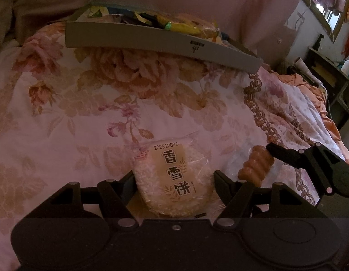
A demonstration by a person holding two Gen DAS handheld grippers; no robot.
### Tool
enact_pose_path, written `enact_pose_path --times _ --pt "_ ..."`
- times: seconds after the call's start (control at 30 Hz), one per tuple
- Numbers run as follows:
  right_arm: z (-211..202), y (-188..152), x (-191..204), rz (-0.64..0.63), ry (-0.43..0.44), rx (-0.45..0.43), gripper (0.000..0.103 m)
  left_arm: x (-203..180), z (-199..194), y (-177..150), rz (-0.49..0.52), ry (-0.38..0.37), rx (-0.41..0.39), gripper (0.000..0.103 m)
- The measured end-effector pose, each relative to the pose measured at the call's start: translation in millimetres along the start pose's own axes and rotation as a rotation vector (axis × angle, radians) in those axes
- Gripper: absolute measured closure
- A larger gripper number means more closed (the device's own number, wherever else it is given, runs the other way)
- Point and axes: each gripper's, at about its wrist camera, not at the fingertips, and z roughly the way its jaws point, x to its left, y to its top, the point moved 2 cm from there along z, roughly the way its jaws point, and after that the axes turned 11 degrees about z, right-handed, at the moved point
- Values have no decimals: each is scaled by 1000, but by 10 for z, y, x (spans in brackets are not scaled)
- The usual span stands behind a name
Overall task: Organize snacks
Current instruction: 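Grasp the white round pastry with the left tool while the right tool grasps the sausage tray, then carry the pastry and sausage tray into the grey box and lower them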
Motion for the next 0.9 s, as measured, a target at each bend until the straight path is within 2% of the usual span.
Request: enact_pose_path --times 0.17,0.5,0.6,0.77,0.9 --pt "-12 33 -67 33 -25 -22 24 -8 -31 20 -3 -1 -16 30" --pt "-108 239 -242 58 -61 -129 24 -12 -264 201 -38 44 -127 30" --pt "-120 376 -359 80 -71 -174 24 -25 -348 379 -32 46 -162 30" --pt "-89 639 -582 100 -91 -253 24 -67 -447 828 37 73 -233 30" --pt "66 888 -767 110 -105 -303 24 -13 -417 1245 10 76 -274 30"
